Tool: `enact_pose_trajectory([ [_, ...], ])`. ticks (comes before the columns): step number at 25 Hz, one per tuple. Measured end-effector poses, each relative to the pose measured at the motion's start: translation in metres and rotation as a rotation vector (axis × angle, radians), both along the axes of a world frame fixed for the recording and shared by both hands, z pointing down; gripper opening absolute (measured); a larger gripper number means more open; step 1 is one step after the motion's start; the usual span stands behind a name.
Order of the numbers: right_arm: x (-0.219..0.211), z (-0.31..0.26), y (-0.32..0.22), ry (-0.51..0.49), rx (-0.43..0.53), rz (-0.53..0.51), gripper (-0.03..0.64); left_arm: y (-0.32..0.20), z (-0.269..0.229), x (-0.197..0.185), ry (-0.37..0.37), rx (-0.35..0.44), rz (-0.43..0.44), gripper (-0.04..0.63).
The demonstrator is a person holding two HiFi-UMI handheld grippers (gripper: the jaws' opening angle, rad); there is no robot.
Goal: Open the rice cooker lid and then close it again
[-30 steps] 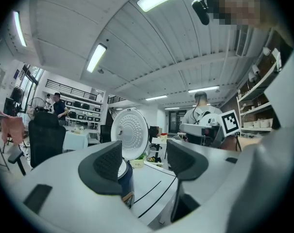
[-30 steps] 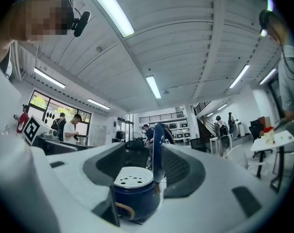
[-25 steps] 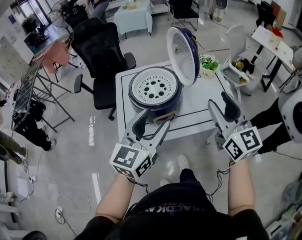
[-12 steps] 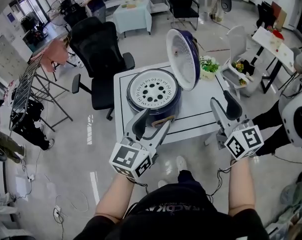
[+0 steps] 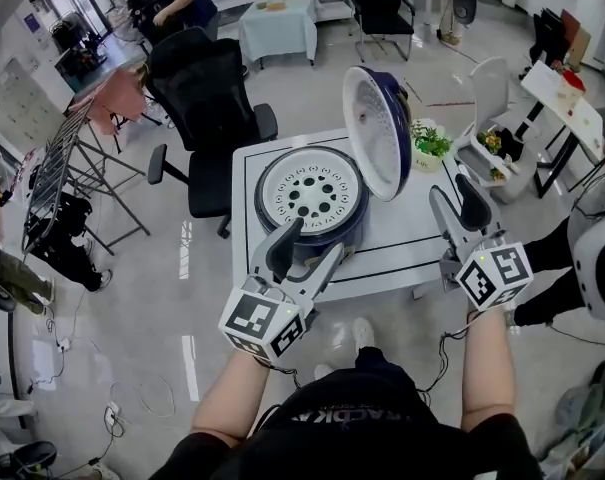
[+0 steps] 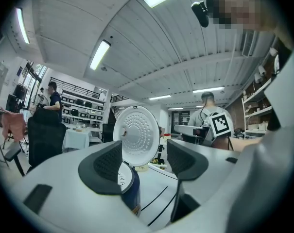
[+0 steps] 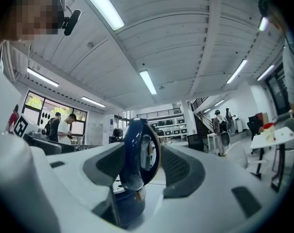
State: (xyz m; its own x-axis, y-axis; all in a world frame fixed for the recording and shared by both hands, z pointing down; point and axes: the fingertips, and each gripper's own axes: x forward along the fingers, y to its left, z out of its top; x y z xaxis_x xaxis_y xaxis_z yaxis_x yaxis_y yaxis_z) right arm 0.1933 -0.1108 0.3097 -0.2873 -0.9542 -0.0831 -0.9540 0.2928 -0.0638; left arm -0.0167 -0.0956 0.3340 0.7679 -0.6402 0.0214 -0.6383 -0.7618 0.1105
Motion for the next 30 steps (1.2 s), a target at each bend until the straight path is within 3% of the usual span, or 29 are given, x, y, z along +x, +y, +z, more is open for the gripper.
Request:
enact_pose_trajectory([
  [16,0.023,0.013,-0.114,0.013,-0.051,-0.075,0.216,-0.07,0.001,0.012,0.008,-0.01,-0.127,0.278],
  [30,-0.001,0.025,-0.187,0.125,-0.066,-0.188,0.216,-0.108,0.0,0.002,-0.002,0.002,-0.256,0.278],
])
